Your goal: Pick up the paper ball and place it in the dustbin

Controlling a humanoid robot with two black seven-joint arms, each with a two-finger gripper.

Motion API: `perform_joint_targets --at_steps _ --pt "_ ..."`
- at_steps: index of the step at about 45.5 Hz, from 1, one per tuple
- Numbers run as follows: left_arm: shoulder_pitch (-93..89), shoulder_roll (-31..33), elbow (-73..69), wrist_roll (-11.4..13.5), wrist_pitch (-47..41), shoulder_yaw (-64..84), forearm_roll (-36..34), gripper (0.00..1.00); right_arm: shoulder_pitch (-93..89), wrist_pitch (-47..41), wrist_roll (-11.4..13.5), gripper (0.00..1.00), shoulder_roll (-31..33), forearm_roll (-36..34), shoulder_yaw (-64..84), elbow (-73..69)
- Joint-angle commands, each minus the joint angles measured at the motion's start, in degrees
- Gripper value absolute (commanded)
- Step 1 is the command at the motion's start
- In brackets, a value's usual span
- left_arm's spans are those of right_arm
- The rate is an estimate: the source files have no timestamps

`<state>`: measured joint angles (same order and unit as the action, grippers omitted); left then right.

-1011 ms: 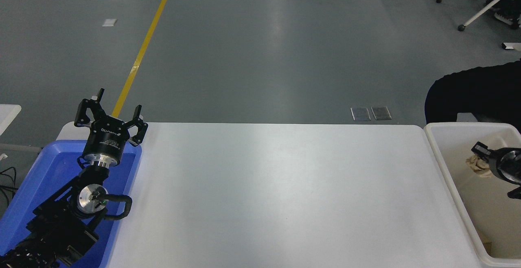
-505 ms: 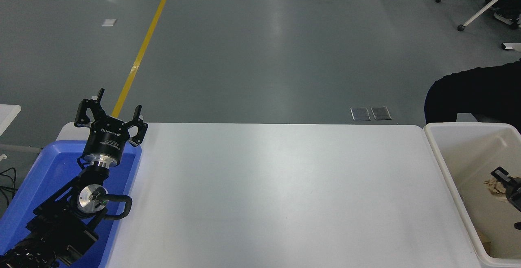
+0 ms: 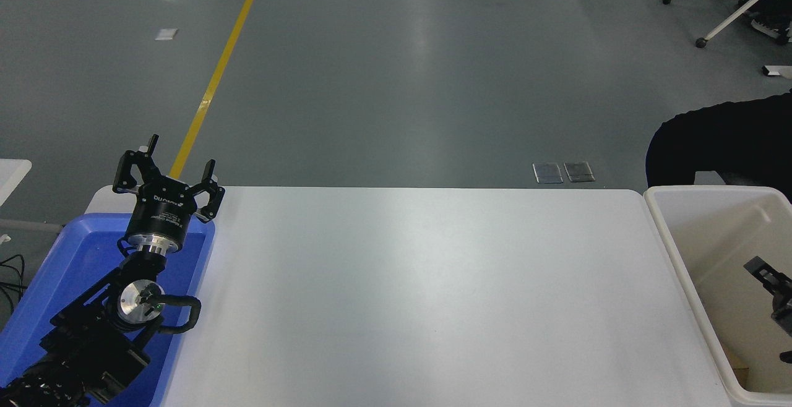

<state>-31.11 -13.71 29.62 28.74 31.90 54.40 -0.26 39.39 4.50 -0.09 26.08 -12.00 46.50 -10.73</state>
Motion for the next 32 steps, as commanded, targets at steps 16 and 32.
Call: perform_joint_targets --at_steps 16,32 --pt "-0.09 0.0 0.09 0.0 0.0 -0.09 0.0 0.98 22.56 -0.72 0.0 1.0 0.9 0.84 6.13 -8.25" --pt "-0.09 0.0 0.0 -0.09 0.09 -0.09 0.0 0.98 54.64 -12.66 0.09 1.0 -0.24 1.02 19.86 -33.82"
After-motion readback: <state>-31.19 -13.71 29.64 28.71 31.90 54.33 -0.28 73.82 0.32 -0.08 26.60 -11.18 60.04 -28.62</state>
